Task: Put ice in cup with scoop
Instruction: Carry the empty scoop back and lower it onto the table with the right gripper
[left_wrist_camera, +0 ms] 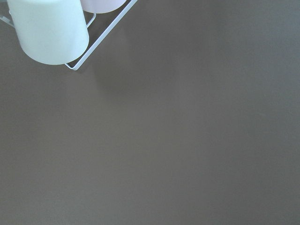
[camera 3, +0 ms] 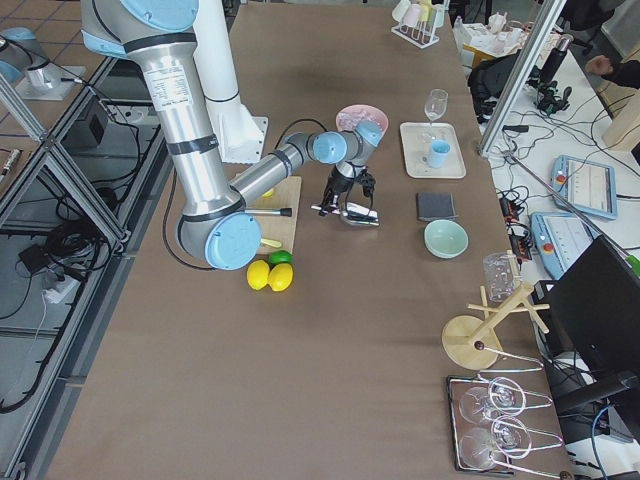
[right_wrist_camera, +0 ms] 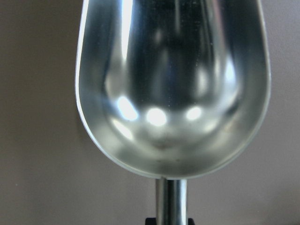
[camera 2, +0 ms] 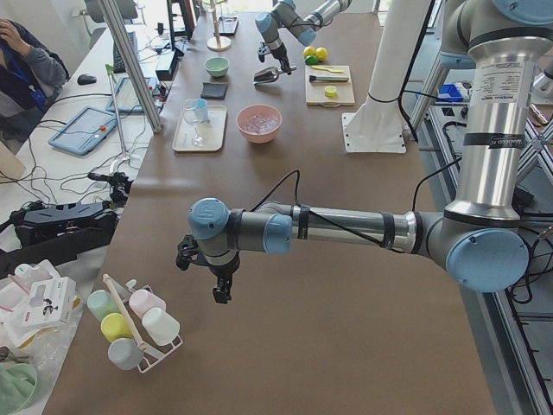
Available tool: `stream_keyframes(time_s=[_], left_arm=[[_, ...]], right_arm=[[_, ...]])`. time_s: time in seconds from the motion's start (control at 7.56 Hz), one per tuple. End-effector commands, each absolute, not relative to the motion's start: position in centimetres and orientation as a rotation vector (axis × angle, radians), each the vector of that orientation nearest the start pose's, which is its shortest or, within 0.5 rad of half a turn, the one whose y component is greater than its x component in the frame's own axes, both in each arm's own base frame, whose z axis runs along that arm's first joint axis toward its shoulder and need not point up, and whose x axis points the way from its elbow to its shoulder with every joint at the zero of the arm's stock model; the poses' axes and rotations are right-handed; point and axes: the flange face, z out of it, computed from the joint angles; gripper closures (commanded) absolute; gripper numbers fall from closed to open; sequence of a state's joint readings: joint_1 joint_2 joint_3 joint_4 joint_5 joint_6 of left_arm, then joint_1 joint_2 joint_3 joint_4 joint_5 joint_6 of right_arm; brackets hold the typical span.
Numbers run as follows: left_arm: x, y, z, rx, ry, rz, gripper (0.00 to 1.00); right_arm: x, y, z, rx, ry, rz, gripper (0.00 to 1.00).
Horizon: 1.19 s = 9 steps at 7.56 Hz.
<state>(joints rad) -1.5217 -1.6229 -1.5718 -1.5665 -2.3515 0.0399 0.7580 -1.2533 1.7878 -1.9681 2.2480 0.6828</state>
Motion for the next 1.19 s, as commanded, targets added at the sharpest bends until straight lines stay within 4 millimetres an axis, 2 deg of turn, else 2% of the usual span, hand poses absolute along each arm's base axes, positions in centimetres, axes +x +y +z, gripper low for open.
stream_keyframes(time_s=[0.0, 0.13, 0.26, 0.4, 0.53, 0.66, 0.93, 1.06], left_arm=[[-3.7, -52.0, 63.1, 0.047, 0.781, 0.107, 0.03], [-3.7, -52.0, 63.1, 0.048, 0.781, 0.107, 0.03], [-3.7, -51.9, 63.5, 0.04, 0.778, 0.102, 0.02], [-3.6, -52.0, 63.6, 0.037, 0.78, 0.101, 0.03], [-3.5, -51.9, 63.7, 0.034, 0.78, 0.101, 0.03], [-3.5, -51.9, 63.7, 0.032, 0.781, 0.101, 0.03], [-3.2, -52.2, 65.1, 0.015, 0.775, 0.105, 0.03], [-3.1, -52.6, 64.6, 0.067, 0.778, 0.129, 0.02]], right_arm=[[-37.3, -44.9, 43.7, -0.374, -0.576, -0.168, 0.91], [-37.2, -44.9, 43.8, -0.374, -0.575, -0.169, 0.58], [-37.3, -45.0, 44.1, -0.358, -0.587, -0.175, 0.46], [-36.8, -44.6, 45.7, -0.342, -0.601, -0.18, 0.26], [-36.4, -44.6, 46.3, -0.318, -0.617, -0.185, 0.0], [-36.1, -44.9, 46.3, -0.314, -0.618, -0.178, 0.0], [-33.2, -47.3, 45.2, -0.276, -0.643, -0.123, 0.0], [-31.8, -48.3, 44.4, -0.254, -0.657, -0.099, 0.0]])
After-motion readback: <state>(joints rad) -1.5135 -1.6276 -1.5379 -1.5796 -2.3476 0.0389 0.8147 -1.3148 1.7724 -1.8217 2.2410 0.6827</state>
